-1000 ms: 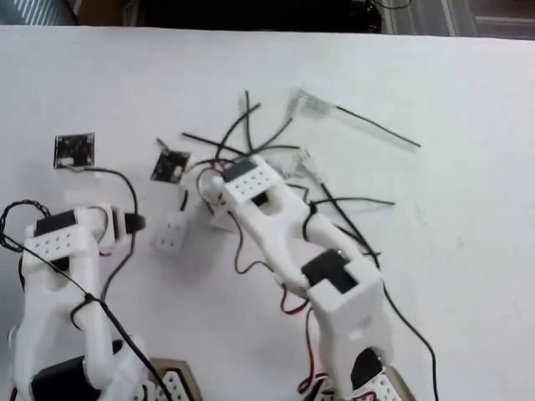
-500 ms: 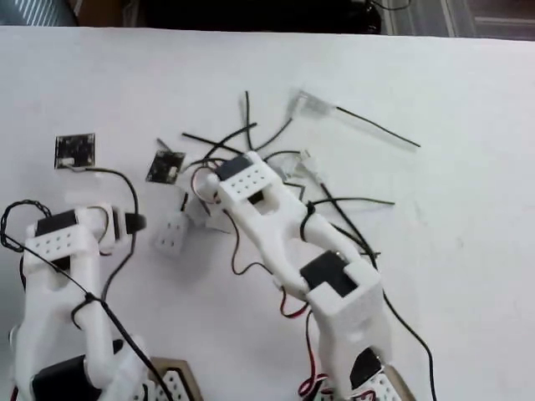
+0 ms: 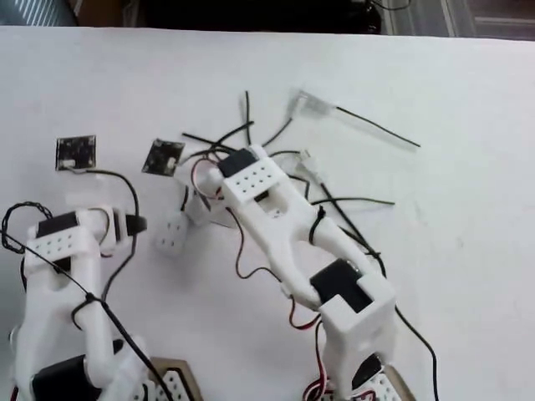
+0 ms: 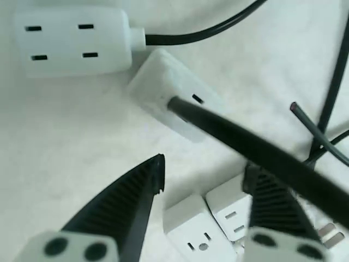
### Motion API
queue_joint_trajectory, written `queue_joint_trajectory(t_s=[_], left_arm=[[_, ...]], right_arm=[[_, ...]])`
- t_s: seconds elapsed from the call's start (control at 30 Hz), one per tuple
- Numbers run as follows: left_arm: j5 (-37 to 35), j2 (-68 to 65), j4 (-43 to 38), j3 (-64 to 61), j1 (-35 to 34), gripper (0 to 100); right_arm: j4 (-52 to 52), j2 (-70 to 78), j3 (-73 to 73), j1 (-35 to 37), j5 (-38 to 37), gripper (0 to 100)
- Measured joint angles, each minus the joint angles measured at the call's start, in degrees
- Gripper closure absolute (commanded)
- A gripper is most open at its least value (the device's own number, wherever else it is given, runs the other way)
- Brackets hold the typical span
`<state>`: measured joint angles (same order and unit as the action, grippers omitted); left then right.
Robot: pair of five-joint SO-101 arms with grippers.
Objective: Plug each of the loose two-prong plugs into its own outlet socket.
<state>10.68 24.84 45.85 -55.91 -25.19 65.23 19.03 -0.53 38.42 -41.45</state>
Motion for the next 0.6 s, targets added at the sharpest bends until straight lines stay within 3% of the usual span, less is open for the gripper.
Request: queue_joint_trajectory(t_s=[0.37,0.6], left_arm=[[0.0,0.0,-0.8,0.0,0.0,68],[0.0,0.0,-0.8,0.0,0.0,68]], right_arm=[[0.0,14.3,-10.9,2.4,0.1,66.4],[0.4,18.7,-15.7,2.7,-0.2,89.2]])
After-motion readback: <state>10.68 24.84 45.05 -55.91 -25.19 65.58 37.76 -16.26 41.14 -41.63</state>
